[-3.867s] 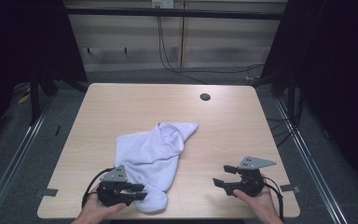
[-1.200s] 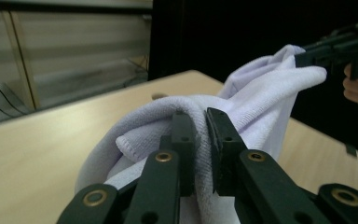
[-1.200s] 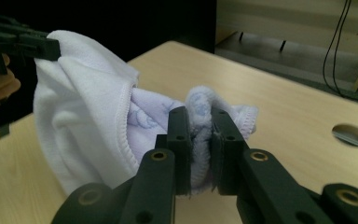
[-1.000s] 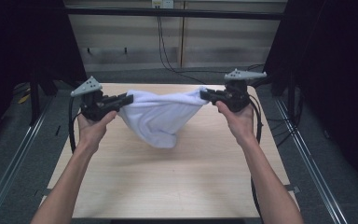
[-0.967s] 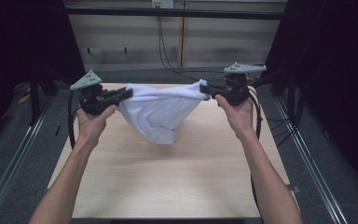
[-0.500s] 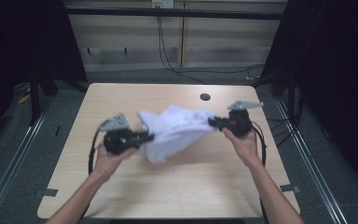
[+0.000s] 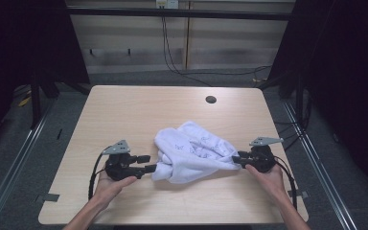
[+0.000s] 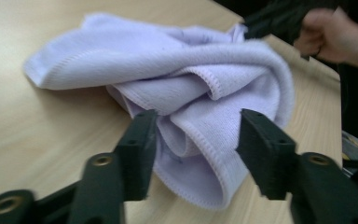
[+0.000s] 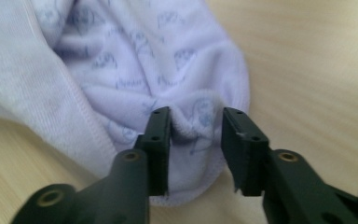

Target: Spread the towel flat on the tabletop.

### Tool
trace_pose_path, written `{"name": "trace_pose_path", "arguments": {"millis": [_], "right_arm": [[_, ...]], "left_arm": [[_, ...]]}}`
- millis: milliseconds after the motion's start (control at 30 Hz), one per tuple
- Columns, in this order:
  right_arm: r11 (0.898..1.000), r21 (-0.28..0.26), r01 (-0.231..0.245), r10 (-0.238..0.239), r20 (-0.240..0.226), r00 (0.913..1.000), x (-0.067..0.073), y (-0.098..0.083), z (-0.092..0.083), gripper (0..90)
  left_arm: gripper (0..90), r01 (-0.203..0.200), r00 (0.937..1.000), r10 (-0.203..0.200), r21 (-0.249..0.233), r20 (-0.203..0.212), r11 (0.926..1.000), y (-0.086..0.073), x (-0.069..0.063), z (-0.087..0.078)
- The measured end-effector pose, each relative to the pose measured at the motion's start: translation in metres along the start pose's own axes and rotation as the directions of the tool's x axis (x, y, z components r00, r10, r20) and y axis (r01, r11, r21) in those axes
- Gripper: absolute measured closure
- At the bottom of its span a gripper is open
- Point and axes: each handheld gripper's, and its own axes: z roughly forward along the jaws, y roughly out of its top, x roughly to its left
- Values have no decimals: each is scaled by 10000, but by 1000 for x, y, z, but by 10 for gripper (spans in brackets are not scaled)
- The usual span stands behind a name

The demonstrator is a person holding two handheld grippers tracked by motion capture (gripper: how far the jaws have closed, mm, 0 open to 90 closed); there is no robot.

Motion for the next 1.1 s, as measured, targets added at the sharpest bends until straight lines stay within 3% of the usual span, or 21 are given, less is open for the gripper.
{"name": "trace_pose_path", "arguments": {"millis": [67, 133, 167, 200, 233, 267, 367, 400, 500, 533, 600, 667, 733, 767, 833, 867, 900, 933, 1033, 1067, 1100], "right_arm": [[9986, -501, 152, -154, -29, 9999, 5, 12, -7, 563], [9934, -1023, 519, -579, -560, 9967, 25, 30, -7, 544], [9917, -1159, 556, -655, -834, 9944, 33, 35, -5, 538], [9917, -1159, 556, -655, -834, 9944, 33, 35, -5, 538], [9907, -1188, 667, -805, -1153, 9901, 43, 40, -1, 533], [9873, -1252, 977, -1198, -1839, 9756, 63, 49, 7, 517], [9808, -1412, 1346, -1704, -2847, 9434, 93, 59, 15, 500], [9808, -1412, 1346, -1704, -2847, 9434, 93, 59, 15, 500], [9760, -1231, 1798, -2134, -3734, 9028, 123, 64, 30, 486], [9760, -1231, 1798, -2134, -3734, 9028, 123, 64, 30, 486], [9739, -1002, 2036, -2268, -3971, 8893, 131, 63, 39, 531], [9711, -911, 2208, -2387, -3970, 8863, 132, 61, 45, 746], [9755, -964, 1979, -2199, -3822, 8975, 126, 58, 43, 863], [9769, -1012, 1883, -2127, -3760, 9019, 123, 57, 40, 871], [9813, -1136, 1552, -1841, -3221, 9286, 103, 51, 21, 880], [9813, -1136, 1552, -1841, -3221, 9286, 103, 51, 21, 880], [9839, -1182, 1344, -1635, -2878, 9436, 88, 43, 6, 881], [9839, -1182, 1344, -1635, -2878, 9436, 88, 43, 6, 881], [9892, -1039, 1032, -1260, -2453, 9612, 68, 23, -17, 882], [9952, -622, 752, -864, -2016, 9757, 55, 4, -32, 882], [9952, -622, 752, -864, -2016, 9757, 55, 4, -32, 882]], "left_arm": [[411, 26, 10000, -26, 10, 71, 10000, 3, 3, 11], [413, 25, 10000, -25, -53, 58, 10000, 8, 4, 19], [435, -280, 9996, 281, -145, 51, 9995, 12, 1, 24], [467, -280, 9996, 281, -145, 51, 9995, 12, 1, 24], [467, -336, 9993, 339, -166, 185, 9993, 13, -1, 27], [597, -575, 9978, 570, 136, 338, 9983, 13, -7, 32], [778, -951, 9948, 933, 445, 401, 9945, 8, -14, 36], [809, -951, 9948, 933, 445, 401, 9945, 8, -14, 36], [834, -1010, 9939, 983, 538, 505, 9934, 5, -16, 37], [835, -1010, 9939, 983, 538, 505, 9934, 5, -16, 37], [836, -1033, 9938, 1010, 505, 458, 9934, 5, -16, 35], [837, -1008, 9943, 989, 486, 395, 9937, 5, -15, 32], [840, -975, 9949, 963, 415, 298, 9944, 5, -13, 26], [842, -939, 9954, 931, 327, 244, 9950, 6, -11, 22], [844, -814, 9967, 813, 153, 87, 9966, 6, -9, 15], [844, -785, 9969, 785, 69, -2, 9969, 6, -7, 11], [845, -639, 9979, 638, -60, -95, 9979, 6, -3, 3], [845, -639, 9979, 638, -60, -95, 9979, 6, -3, 3], [846, -543, 9985, 543, -12, -62, 9985, 4, -2, -7], [846, -680, 9976, 682, 96, -149, 9976, 2, -3, -8], [846, -755, 9971, 757, 197, -125, 9970, 1, -4, -9]]}}
